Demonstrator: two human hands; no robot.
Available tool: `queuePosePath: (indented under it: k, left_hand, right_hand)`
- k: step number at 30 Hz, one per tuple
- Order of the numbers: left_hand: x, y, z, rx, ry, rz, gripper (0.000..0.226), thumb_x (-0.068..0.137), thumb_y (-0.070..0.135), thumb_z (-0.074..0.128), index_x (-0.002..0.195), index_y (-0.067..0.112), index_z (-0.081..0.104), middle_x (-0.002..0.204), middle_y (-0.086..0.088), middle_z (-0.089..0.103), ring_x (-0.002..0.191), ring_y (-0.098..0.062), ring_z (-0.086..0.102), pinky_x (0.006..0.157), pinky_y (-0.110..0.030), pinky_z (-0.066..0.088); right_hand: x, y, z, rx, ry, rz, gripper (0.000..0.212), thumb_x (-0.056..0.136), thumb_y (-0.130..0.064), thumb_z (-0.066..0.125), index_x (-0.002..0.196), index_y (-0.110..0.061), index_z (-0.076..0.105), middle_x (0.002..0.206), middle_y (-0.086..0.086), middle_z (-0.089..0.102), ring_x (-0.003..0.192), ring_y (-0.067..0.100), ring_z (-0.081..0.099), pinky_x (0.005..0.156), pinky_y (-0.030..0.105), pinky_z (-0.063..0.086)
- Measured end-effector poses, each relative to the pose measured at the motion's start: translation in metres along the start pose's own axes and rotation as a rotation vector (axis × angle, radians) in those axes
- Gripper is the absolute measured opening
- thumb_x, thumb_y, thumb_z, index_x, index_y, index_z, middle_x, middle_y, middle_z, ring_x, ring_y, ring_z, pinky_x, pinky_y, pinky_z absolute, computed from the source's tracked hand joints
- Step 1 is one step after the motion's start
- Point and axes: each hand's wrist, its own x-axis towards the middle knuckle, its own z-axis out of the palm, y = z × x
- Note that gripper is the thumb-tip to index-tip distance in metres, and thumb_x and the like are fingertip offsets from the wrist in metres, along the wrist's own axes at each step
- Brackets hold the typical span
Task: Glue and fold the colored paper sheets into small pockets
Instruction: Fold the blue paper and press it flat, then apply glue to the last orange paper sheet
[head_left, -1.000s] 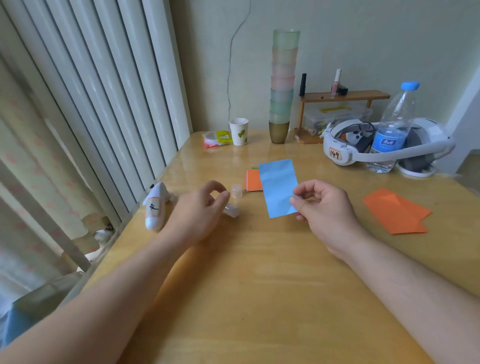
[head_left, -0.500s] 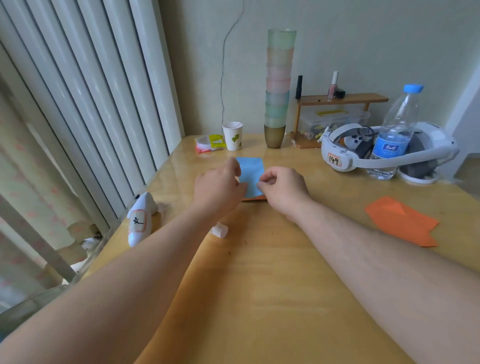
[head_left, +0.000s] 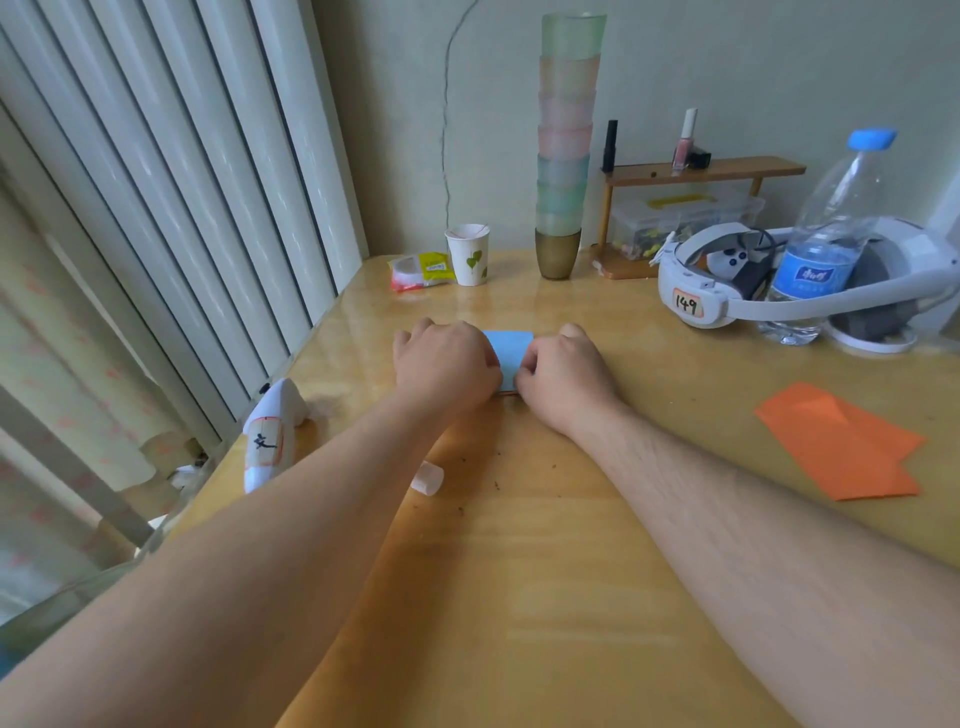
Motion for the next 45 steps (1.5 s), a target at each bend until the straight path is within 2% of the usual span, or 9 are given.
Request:
queuePosePath:
  k: [6,11,15,18,24,29,36,39,45]
  left_hand:
    - [-0.038,-0.016,-0.015,-0.314,0.223,0.253,0.012,0.093,0.036,0.062,0.094,0.037,0.075,0.085,0.02,0.067,0.095,-0.014,0.051,0.086,-0.04,0.044]
    - [-0.102,-0.038,-0.053,-0.504,0.21,0.147,0.015,0.1,0.031,0.059,0.096,0.03,0.073,0.077,0.013,0.067,0.077,-0.007,0.059,0.069,-0.034,0.051]
    - [-0.149,-0.047,-0.069,-0.139,0.05,0.01,0.024,0.097,0.045,0.048,0.091,0.033,0.068,0.062,0.007,0.063,0.069,-0.013,0.061,0.055,-0.03,0.047]
    - [-0.177,-0.049,-0.069,0.148,-0.064,-0.05,0.024,0.097,0.051,0.05,0.102,0.033,0.065,0.082,0.008,0.061,0.083,-0.019,0.063,0.055,-0.028,0.043]
    - [-0.18,-0.037,-0.062,0.089,-0.116,-0.075,0.018,0.09,0.032,0.057,0.097,0.031,0.073,0.095,0.007,0.065,0.088,-0.017,0.062,0.06,-0.028,0.044]
    - [-0.164,0.0,-0.058,-0.502,-0.126,-0.157,0.018,0.09,0.031,0.061,0.083,0.03,0.078,0.073,0.007,0.072,0.071,-0.014,0.07,0.067,-0.03,0.059]
    - [-0.135,0.002,-0.055,-1.866,-0.34,-0.595,0.048,0.102,-0.003,0.05,0.142,0.023,0.049,0.129,-0.028,0.062,0.092,-0.032,0.074,0.09,-0.041,0.062]
    - [-0.13,-0.004,-0.05,-1.905,-0.434,-0.514,0.07,0.1,-0.013,0.047,0.157,0.026,0.033,0.134,-0.03,0.06,0.112,-0.036,0.072,0.092,-0.041,0.061]
    - [-0.107,0.005,-0.041,-1.454,-0.398,-0.224,0.039,0.097,-0.009,0.06,0.131,0.009,0.061,0.127,-0.017,0.064,0.114,-0.022,0.072,0.104,-0.043,0.055]
  right_hand:
    - [-0.006,-0.003,-0.002,-0.07,-0.004,-0.046,0.02,0.101,-0.019,0.053,0.098,-0.014,0.072,0.108,0.003,0.051,0.091,0.026,0.059,0.078,0.031,0.048]
    - [-0.027,-0.008,-0.014,0.106,0.06,-0.051,0.026,0.099,-0.022,0.054,0.12,-0.019,0.069,0.117,0.0,0.048,0.093,0.024,0.056,0.085,0.035,0.051]
    - [-0.062,-0.007,-0.023,0.125,0.052,-0.156,0.021,0.095,-0.02,0.061,0.114,-0.023,0.07,0.109,-0.007,0.043,0.088,0.021,0.05,0.077,0.032,0.044]
    - [-0.084,-0.002,-0.033,0.13,0.044,-0.163,0.015,0.094,-0.024,0.063,0.106,-0.026,0.071,0.105,-0.007,0.045,0.088,0.02,0.053,0.077,0.033,0.047]
    - [-0.111,0.013,-0.053,0.118,0.015,-0.118,0.01,0.092,-0.025,0.064,0.1,-0.029,0.07,0.094,-0.011,0.045,0.077,0.013,0.053,0.075,0.031,0.047]
    - [-0.121,0.022,-0.062,0.151,-0.016,-0.123,0.01,0.092,-0.021,0.066,0.096,-0.029,0.07,0.092,-0.009,0.05,0.08,0.018,0.057,0.071,0.028,0.041]
    - [-0.113,0.043,-0.073,0.26,-0.041,-0.091,0.023,0.091,-0.014,0.065,0.086,-0.037,0.067,0.094,-0.003,0.058,0.08,0.009,0.056,0.061,0.011,0.042]
    - [-0.107,0.048,-0.074,0.298,-0.058,-0.041,0.019,0.091,-0.015,0.065,0.088,-0.034,0.069,0.093,-0.005,0.058,0.077,0.009,0.055,0.056,0.012,0.042]
    - [-0.098,0.023,-0.063,0.483,-0.115,-0.015,0.01,0.094,-0.033,0.07,0.1,-0.029,0.076,0.085,-0.011,0.067,0.078,0.007,0.06,0.07,0.023,0.049]
